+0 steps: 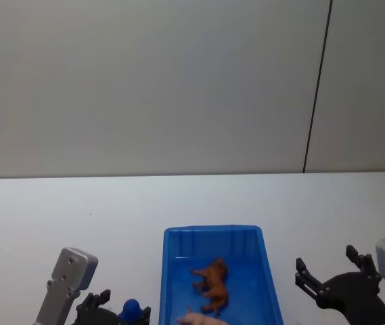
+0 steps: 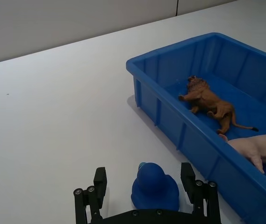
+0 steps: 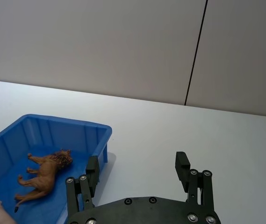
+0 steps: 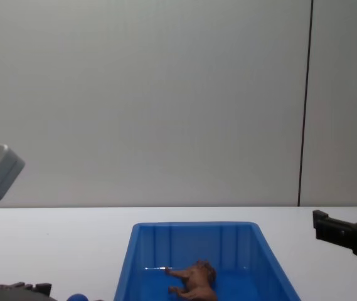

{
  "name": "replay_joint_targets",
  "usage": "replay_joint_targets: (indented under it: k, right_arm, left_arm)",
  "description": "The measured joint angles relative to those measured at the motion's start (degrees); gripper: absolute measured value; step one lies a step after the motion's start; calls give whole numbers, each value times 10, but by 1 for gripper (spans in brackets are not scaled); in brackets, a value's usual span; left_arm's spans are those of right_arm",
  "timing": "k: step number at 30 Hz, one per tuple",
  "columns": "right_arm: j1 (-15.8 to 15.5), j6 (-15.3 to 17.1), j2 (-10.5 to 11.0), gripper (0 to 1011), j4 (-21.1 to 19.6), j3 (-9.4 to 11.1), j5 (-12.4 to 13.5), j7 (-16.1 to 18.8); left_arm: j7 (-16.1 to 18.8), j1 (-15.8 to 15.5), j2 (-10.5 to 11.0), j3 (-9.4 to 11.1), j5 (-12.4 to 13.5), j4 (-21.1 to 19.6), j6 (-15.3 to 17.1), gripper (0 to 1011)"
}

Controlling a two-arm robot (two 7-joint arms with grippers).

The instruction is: Pick up the two dolls from the table and place them into the box.

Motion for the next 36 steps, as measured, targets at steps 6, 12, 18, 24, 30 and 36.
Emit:
replay_joint_targets:
  k: [6, 12, 18, 24, 30, 36]
  right_arm:
    - [0, 0, 0, 1001, 0, 0, 0, 0]
    - [0, 0, 0, 1001, 0, 0, 0, 0]
    - [0, 0, 0, 1001, 0, 0, 0, 0]
    - [0, 0, 0, 1001, 0, 0, 0, 0]
    - [0, 0, 0, 1001, 0, 0, 0, 0]
    - [0, 0, 0, 1001, 0, 0, 0, 0]
  left_arm:
    - [-14, -5, -6, 2, 5, 10, -11, 944]
    - [-24, -9, -11, 3, 13, 18, -20, 781]
    - [-31, -11, -14, 4, 19, 24, -25, 621]
    - [-36, -12, -16, 5, 24, 27, -30, 413]
    - [-39, -13, -17, 6, 27, 26, -34, 272]
    - [-39, -12, -17, 5, 33, 17, -42, 225]
